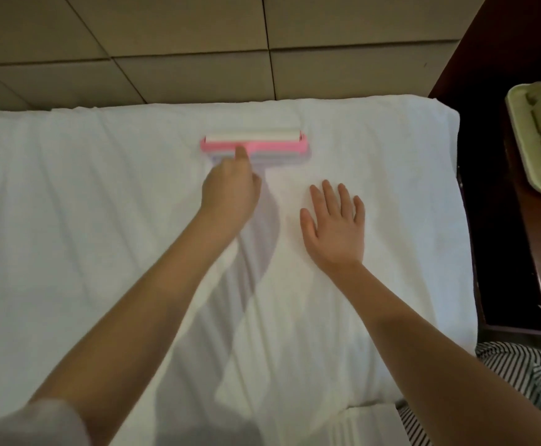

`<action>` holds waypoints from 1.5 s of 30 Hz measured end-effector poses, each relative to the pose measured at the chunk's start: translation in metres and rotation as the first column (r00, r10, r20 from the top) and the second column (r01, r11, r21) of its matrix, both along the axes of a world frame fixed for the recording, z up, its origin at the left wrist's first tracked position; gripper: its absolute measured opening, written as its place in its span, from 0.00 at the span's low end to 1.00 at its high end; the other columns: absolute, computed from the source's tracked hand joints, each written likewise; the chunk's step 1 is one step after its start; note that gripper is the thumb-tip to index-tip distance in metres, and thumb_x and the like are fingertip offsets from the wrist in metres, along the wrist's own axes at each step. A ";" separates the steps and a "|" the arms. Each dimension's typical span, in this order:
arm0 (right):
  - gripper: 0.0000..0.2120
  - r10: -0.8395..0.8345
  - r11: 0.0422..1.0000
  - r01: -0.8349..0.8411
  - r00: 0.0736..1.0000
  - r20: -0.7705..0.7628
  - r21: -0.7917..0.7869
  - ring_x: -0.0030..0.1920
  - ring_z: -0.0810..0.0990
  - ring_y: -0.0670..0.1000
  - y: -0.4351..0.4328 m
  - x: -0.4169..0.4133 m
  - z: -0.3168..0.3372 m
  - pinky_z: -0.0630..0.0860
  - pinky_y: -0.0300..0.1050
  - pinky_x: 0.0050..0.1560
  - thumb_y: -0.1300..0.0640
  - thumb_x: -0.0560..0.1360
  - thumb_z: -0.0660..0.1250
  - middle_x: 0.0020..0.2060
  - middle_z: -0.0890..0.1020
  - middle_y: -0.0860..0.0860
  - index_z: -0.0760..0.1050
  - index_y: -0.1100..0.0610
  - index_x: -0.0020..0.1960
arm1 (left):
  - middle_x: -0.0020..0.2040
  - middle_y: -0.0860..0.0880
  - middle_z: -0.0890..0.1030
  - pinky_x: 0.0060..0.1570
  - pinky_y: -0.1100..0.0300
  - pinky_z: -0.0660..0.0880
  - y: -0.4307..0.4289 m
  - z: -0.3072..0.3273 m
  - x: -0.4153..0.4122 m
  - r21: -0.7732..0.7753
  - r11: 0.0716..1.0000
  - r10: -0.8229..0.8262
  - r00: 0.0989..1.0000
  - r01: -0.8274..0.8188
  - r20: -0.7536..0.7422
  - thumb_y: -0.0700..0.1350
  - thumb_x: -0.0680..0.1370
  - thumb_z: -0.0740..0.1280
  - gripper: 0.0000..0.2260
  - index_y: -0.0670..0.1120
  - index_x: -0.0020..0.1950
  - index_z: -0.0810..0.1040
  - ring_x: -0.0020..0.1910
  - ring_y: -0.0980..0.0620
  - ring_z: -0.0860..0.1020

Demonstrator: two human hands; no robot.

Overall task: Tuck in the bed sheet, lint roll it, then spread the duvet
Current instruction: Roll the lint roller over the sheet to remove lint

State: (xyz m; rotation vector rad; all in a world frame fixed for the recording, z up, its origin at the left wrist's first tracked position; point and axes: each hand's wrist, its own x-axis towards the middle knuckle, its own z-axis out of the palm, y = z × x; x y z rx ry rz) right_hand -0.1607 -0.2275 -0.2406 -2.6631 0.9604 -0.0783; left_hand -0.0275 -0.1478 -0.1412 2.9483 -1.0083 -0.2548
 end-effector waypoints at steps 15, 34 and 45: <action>0.26 -0.034 0.998 0.042 0.990 0.138 -0.051 0.69 0.69 0.60 -0.001 0.007 -0.009 0.50 0.54 0.67 0.49 0.77 0.47 0.67 0.73 0.56 0.72 0.59 0.67 | 0.61 0.37 0.74 0.48 0.53 0.69 -0.020 0.005 0.011 0.011 0.999 0.033 0.999 -0.033 -0.006 0.41 0.81 0.54 0.21 0.39 0.74 0.59 0.59 0.38 0.73; 0.36 -0.018 1.000 0.018 1.000 0.004 0.025 0.75 0.56 0.56 0.044 -0.061 0.006 0.45 0.50 0.72 0.44 0.74 0.35 0.74 0.61 0.54 0.63 0.57 0.73 | 0.53 0.42 0.77 0.39 0.56 0.70 0.134 0.029 -0.116 0.280 0.953 -0.065 0.984 0.111 -0.167 0.44 0.78 0.61 0.27 0.40 0.75 0.56 0.48 0.42 0.79; 0.35 0.101 0.995 -0.101 0.995 -0.025 -0.005 0.76 0.51 0.54 0.066 -0.101 -0.003 0.35 0.44 0.70 0.44 0.74 0.33 0.76 0.56 0.51 0.55 0.55 0.76 | 0.65 0.36 0.70 0.58 0.52 0.69 0.041 0.008 -0.058 -0.014 1.000 0.018 0.995 -0.019 -0.095 0.37 0.81 0.53 0.23 0.38 0.76 0.52 0.64 0.39 0.71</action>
